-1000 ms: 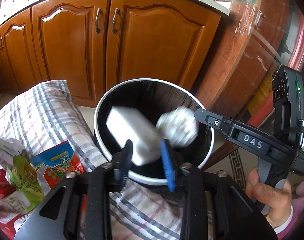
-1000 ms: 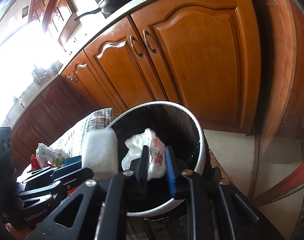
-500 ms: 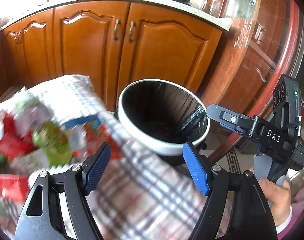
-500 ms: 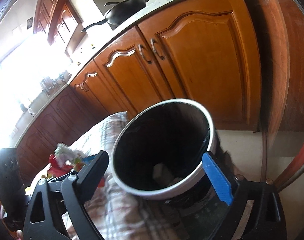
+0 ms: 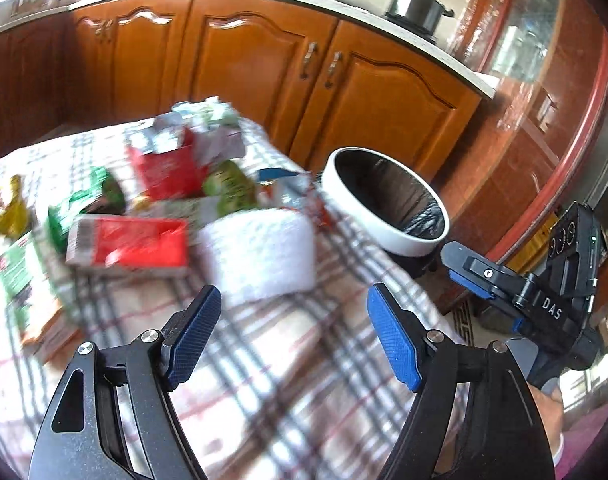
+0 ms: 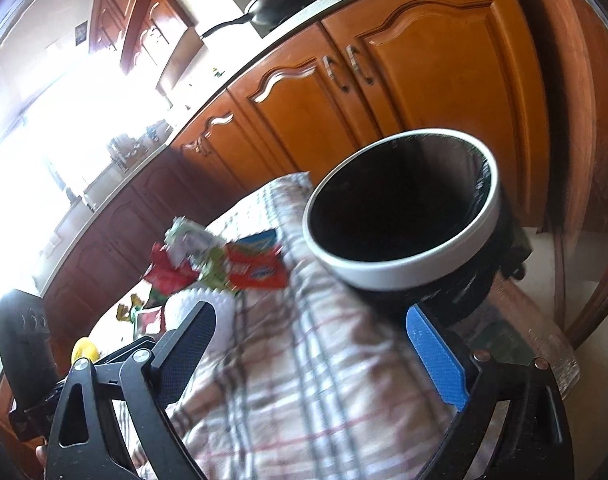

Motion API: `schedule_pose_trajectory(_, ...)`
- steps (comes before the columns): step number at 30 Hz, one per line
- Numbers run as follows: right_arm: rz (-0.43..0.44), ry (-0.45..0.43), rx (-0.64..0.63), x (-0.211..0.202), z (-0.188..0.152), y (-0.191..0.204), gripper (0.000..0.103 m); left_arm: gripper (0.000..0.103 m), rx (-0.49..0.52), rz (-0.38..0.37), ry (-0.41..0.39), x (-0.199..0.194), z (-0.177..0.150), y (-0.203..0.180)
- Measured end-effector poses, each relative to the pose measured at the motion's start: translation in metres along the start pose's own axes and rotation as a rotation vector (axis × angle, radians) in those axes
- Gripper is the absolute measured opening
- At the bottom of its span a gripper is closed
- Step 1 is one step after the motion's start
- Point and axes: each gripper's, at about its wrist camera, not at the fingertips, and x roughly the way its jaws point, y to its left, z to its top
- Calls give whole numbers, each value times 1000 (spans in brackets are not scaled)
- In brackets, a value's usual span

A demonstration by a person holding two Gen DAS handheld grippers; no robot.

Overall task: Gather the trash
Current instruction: 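Move both open tools from the bin back toward the table trash, then grasp the green milk carton with the left tool while the right tool grasps the white mesh net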

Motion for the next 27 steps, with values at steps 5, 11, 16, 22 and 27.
schedule_pose_trajectory(5,23,20,-18,4,-14,19,98,77,-43,39,-10,-16,-13,27)
schedule_pose_trajectory(11,47,68,-52,17,-26,40,98,77,-92,87,-17,-31,-21,54)
schedule_pose_trajectory(16,69,97,-68,29,-31,53,98,78,-132,139,-26,-41,-26,71)
schedule_pose_trajectory(22,93,119,-89,42,-30,67,97,80,-214,223,-49,-51,-22,101)
schedule_pose_trajectory(27,108,141,-107,58,-24,75,97,84,-250,334,-28,-41,-12,124)
